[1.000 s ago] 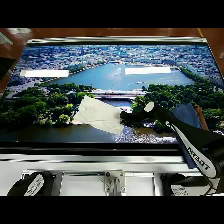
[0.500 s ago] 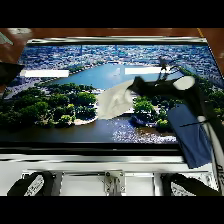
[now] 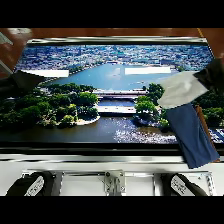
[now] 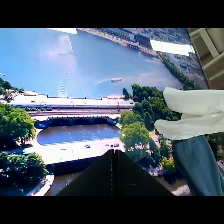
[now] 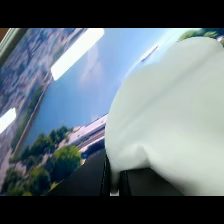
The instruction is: Fold the shirts.
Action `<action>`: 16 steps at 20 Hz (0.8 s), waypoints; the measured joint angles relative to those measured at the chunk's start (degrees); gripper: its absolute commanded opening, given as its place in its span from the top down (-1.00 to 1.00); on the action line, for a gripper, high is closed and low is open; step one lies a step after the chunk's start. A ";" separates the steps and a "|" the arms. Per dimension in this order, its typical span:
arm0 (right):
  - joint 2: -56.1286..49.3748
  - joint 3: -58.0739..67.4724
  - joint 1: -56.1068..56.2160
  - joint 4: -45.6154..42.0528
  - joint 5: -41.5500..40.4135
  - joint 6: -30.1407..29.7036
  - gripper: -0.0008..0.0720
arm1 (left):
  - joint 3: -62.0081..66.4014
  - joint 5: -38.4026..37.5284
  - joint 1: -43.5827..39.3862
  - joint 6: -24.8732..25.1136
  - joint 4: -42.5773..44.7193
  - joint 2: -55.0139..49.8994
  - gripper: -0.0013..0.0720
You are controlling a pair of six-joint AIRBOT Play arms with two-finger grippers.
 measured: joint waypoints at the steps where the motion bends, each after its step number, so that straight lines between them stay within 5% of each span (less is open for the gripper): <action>1: 0.07 0.07 -2.54 -1.01 0.13 0.02 0.77 | -0.02 -0.79 -0.33 0.00 0.00 0.04 0.88; 7: -0.79 0.31 -11.28 -3.56 -1.95 -3.04 0.77 | -0.07 -2.03 -0.98 -0.02 0.00 0.09 0.88; 16: -1.03 0.35 -12.81 14.95 -13.75 -11.80 0.77 | -0.07 0.22 -1.09 -0.04 0.00 0.00 0.88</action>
